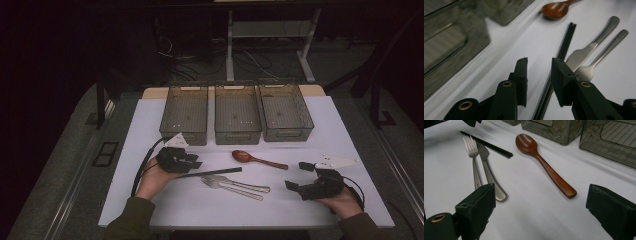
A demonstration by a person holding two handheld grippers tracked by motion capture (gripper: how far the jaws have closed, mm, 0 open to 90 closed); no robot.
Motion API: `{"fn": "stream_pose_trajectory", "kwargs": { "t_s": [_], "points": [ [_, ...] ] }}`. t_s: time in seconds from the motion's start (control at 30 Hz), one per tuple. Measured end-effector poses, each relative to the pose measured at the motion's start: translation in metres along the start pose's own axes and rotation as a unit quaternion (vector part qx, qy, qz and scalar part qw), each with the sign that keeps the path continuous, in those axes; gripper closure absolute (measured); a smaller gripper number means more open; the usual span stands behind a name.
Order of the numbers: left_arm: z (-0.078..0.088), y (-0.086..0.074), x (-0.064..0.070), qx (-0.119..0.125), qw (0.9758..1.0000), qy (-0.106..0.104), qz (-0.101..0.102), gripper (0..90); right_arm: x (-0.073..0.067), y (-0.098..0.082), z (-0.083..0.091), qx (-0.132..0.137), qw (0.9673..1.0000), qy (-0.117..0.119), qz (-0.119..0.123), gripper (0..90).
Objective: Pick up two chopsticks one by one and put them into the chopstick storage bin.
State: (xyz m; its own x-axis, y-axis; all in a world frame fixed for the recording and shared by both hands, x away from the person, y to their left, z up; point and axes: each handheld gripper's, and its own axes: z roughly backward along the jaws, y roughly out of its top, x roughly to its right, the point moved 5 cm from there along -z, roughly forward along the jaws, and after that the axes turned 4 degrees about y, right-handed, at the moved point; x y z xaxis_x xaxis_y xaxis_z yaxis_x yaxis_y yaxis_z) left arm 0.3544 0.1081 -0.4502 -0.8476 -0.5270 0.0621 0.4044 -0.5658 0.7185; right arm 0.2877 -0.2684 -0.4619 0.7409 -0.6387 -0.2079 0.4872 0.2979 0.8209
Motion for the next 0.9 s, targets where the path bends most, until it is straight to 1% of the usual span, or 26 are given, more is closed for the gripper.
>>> {"fn": "stream_pose_trajectory", "kwargs": {
  "t_s": [0.03,0.1,0.17,0.3,0.43,0.57,0.63,0.7,0.73,0.77,0.8,0.87,0.9],
  "points": [
    [-0.004,0.003,0.003,0.002,1.0000,-0.009,-0.002,65.4,0.000,0.000,0.000,0.000,1.0000,0.000,0.000,8.3],
    [-0.009,0.007,0.006,0.003,0.9998,-0.019,-0.007,65.5,0.000,0.000,0.000,-0.001,1.0000,0.000,0.000,8.4],
    [-0.014,0.012,0.009,0.001,0.9995,-0.027,-0.015,65.9,0.000,0.000,0.000,-0.001,1.0000,0.001,-0.001,8.4],
    [-0.026,0.020,0.014,0.001,0.9987,-0.046,-0.025,68.1,0.000,0.000,-0.001,-0.002,1.0000,0.001,-0.002,8.3],
    [-0.039,0.028,0.018,-0.002,0.9977,-0.060,-0.032,73.8,0.001,-0.001,0.000,-0.001,1.0000,0.001,-0.002,8.3],
    [-0.053,0.038,0.024,-0.004,0.9965,-0.074,-0.039,74.2,0.001,-0.001,-0.001,-0.001,1.0000,0.001,-0.003,8.4],
    [-0.061,0.044,0.029,-0.005,0.9957,-0.080,-0.046,74.1,0.001,-0.001,0.000,-0.001,1.0000,0.001,-0.002,8.3],
    [-0.068,0.048,0.034,-0.010,0.9948,-0.086,-0.055,73.0,0.001,-0.001,0.000,-0.001,1.0000,0.001,-0.002,8.3],
    [-0.072,0.049,0.037,-0.016,0.9942,-0.087,-0.061,72.5,0.001,-0.001,0.000,-0.001,1.0000,0.001,-0.003,8.4],
    [-0.080,0.051,0.042,-0.024,0.9933,-0.089,-0.069,72.0,0.001,-0.001,0.000,0.000,1.0000,0.001,-0.003,8.4],
    [-0.080,0.051,0.042,-0.024,0.9933,-0.089,-0.069,72.0,0.001,-0.001,0.000,0.000,1.0000,0.001,-0.003,8.4],
    [-0.087,0.052,0.046,-0.033,0.9928,-0.087,-0.075,71.7,0.001,-0.001,0.000,0.000,1.0000,0.001,-0.004,8.4],
    [-0.091,0.051,0.048,-0.045,0.9917,-0.084,-0.086,71.6,0.001,-0.001,0.001,0.000,1.0000,0.001,-0.003,8.3]
  ]
}}
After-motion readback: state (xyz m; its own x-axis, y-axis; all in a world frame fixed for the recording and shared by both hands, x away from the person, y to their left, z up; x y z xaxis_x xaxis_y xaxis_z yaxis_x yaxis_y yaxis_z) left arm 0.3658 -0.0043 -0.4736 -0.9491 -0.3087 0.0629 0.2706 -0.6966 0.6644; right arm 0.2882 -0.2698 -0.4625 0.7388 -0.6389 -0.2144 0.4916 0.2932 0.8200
